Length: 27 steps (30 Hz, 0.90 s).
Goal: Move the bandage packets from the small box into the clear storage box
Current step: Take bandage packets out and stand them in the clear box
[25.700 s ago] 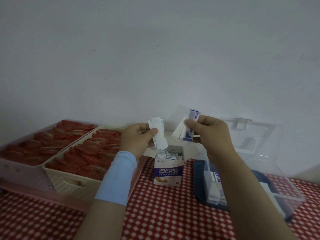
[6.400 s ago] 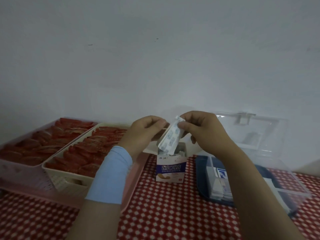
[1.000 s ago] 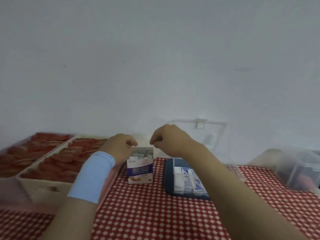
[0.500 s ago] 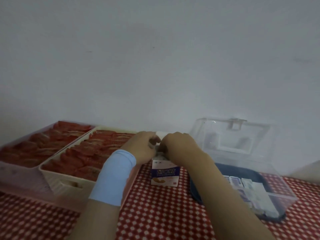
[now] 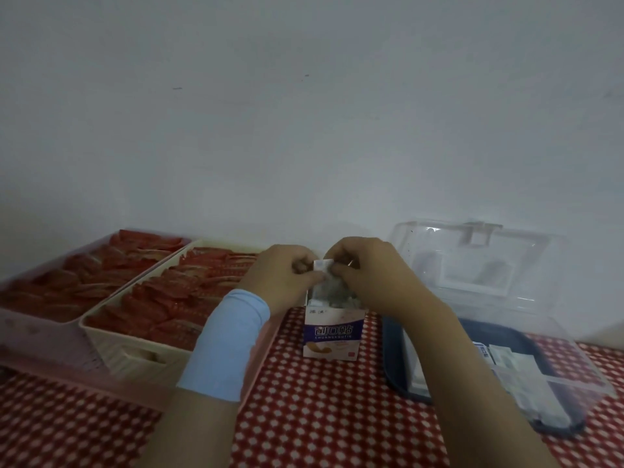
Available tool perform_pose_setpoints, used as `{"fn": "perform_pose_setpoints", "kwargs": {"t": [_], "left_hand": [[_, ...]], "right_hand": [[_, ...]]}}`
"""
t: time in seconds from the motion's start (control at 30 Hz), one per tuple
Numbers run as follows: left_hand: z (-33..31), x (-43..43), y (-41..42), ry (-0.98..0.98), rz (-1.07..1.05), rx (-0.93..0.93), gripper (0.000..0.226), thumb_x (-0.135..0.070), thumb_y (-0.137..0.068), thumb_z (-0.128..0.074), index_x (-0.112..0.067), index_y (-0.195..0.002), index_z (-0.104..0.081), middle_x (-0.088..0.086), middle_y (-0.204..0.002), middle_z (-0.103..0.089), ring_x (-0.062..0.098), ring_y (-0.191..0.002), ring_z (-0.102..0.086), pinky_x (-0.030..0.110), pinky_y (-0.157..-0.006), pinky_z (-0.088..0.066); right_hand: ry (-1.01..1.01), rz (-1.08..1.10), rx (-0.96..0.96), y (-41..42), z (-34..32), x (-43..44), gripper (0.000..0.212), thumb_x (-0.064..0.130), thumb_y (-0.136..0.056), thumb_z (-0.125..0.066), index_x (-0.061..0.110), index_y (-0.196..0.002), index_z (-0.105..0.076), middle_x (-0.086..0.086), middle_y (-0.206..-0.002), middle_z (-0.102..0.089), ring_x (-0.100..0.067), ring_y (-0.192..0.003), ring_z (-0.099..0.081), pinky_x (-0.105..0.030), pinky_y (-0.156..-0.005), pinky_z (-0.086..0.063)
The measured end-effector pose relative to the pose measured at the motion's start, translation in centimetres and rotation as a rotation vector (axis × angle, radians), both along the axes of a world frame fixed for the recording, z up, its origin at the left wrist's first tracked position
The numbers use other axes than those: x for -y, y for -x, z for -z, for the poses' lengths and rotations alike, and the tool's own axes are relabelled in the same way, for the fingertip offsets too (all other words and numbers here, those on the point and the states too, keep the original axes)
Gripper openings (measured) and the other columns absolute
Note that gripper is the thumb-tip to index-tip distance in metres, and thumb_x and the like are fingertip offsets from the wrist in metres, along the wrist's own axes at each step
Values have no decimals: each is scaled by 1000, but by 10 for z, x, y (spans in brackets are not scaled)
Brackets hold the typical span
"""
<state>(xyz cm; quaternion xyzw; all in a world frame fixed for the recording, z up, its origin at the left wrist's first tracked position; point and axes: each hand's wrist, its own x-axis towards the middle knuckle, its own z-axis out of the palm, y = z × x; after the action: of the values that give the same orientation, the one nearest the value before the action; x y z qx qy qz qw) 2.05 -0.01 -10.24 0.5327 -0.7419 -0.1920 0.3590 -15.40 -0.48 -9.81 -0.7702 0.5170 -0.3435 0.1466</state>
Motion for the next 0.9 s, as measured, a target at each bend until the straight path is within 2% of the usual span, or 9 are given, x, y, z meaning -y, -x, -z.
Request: {"fn": "perform_pose_setpoints", "kwargs": {"t": [0.07,0.13,0.2,0.3,0.43,0.57,0.73,0.8,0.9], "left_hand": [[-4,-2,0,-37,39,-199,8,-23,-88,-72,-19,-82,-70,-1,-77,-73,9,-69,-65,21,-69,-52],[-8,-4,-1,-149,120,-433,15,-20,-91,-68,-6,-96,-70,9,-92,-76,17,-82,-70,31,-81,-57],[-10,-8,-2,-354,278,-676,27,-16,-92,-66,4,-110,-66,17,-104,-73,26,-94,-69,40,-89,-57],[-12,-14,-3,-571,484,-874,41,-18,-90,-65,3,-124,-60,17,-111,-70,29,-97,-70,42,-81,-59],[-11,-15,-2,-612,481,-943,42,-25,-83,-65,-2,-119,-62,11,-96,-74,20,-77,-70,31,-68,-60],[-12,-15,-2,-645,483,-994,41,-25,-81,-63,-4,-116,-63,8,-92,-73,18,-68,-68,29,-59,-58],[-11,-19,1,-664,487,-904,41,-29,-78,-60,-5,-111,-63,4,-88,-76,15,-69,-71,29,-58,-59],[-11,-16,2,-646,471,-947,48,-27,-79,-61,2,-118,-61,7,-90,-75,16,-73,-72,30,-61,-60],[-12,-11,2,-602,405,-1079,58,-28,-76,-67,3,-125,-60,7,-94,-74,19,-78,-71,35,-69,-63]], "right_hand": [[-4,-45,180,4,-6,-2,15,15,-94,-66,28,-89,-71,7,-80,-71,-12,-70,-68,-37,-70,-62],[0,-135,329,8,-13,-7,14,9,-94,-66,21,-92,-74,3,-80,-74,-11,-68,-66,-30,-69,-59],[-18,-251,440,8,-18,-11,14,3,-94,-64,12,-97,-74,1,-78,-73,-7,-67,-64,-22,-67,-54],[-53,-356,557,6,-20,-15,14,-3,-94,-62,4,-100,-72,3,-76,-72,-7,-70,-67,-19,-68,-52],[-33,-359,558,5,-19,-13,20,1,-94,-64,10,-110,-72,-3,-80,-70,-14,-71,-67,-26,-71,-54],[-18,-341,437,7,-20,-14,37,10,-93,-69,26,-127,-66,3,-96,-71,-14,-81,-69,-33,-84,-58],[-4,-306,460,6,-24,-18,24,5,-92,-68,20,-111,-74,10,-83,-70,-9,-74,-67,-23,-71,-56],[1,-289,468,4,-26,-20,28,10,-93,-68,23,-117,-71,9,-97,-72,-8,-85,-68,-26,-74,-57],[-45,-279,344,4,-29,-27,43,23,-82,-81,33,-119,-62,17,-121,-66,-1,-108,-63,-31,-91,-53]]}}
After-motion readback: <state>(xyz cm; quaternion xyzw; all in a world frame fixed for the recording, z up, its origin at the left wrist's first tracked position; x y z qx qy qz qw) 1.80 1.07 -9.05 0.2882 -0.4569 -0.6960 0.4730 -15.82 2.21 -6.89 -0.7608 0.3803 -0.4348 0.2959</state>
